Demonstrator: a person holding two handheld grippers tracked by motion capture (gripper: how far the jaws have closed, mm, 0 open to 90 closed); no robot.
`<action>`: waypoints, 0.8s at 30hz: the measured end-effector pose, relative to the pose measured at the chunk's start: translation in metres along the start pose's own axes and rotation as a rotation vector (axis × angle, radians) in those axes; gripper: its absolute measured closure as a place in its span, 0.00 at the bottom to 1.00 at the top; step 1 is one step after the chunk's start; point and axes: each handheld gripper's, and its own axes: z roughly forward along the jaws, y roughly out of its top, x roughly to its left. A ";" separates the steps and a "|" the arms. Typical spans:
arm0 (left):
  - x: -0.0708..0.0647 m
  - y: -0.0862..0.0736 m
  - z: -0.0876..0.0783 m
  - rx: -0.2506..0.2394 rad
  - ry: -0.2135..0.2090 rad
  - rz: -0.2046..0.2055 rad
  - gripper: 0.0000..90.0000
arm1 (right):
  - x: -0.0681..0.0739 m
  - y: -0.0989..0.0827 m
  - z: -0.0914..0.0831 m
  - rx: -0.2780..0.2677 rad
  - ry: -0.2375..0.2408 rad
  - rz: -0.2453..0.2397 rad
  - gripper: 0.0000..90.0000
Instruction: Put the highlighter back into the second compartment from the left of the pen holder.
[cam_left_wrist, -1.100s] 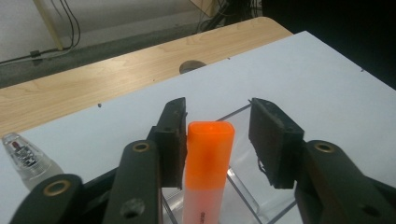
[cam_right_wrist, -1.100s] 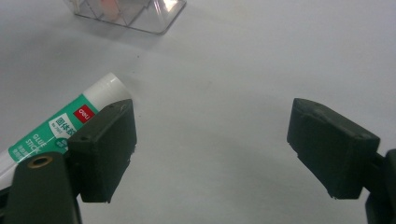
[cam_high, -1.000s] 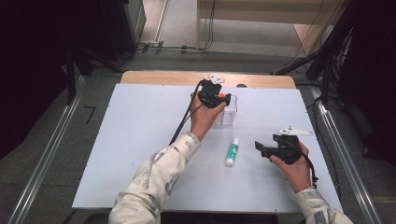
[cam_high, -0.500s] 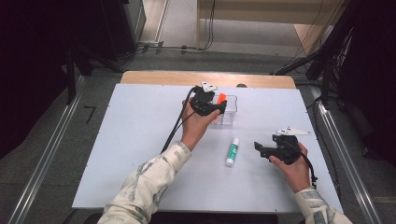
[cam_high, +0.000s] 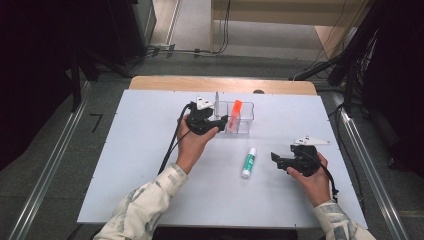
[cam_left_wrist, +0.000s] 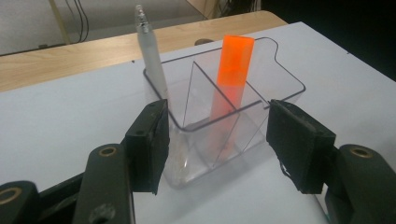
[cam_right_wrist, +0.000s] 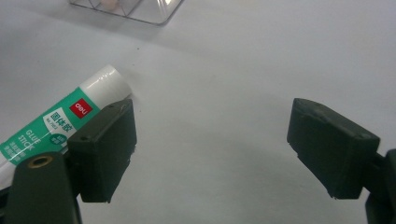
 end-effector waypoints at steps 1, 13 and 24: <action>0.001 -0.001 -0.003 0.000 0.001 0.002 0.44 | 0.001 0.000 0.000 0.002 0.001 0.000 0.16; 0.022 -0.028 -0.030 0.009 0.039 -0.023 0.42 | 0.003 0.000 0.002 0.005 -0.002 0.002 0.16; 0.056 -0.062 -0.054 0.018 0.120 -0.088 0.42 | 0.007 0.000 0.005 0.013 0.006 0.004 0.16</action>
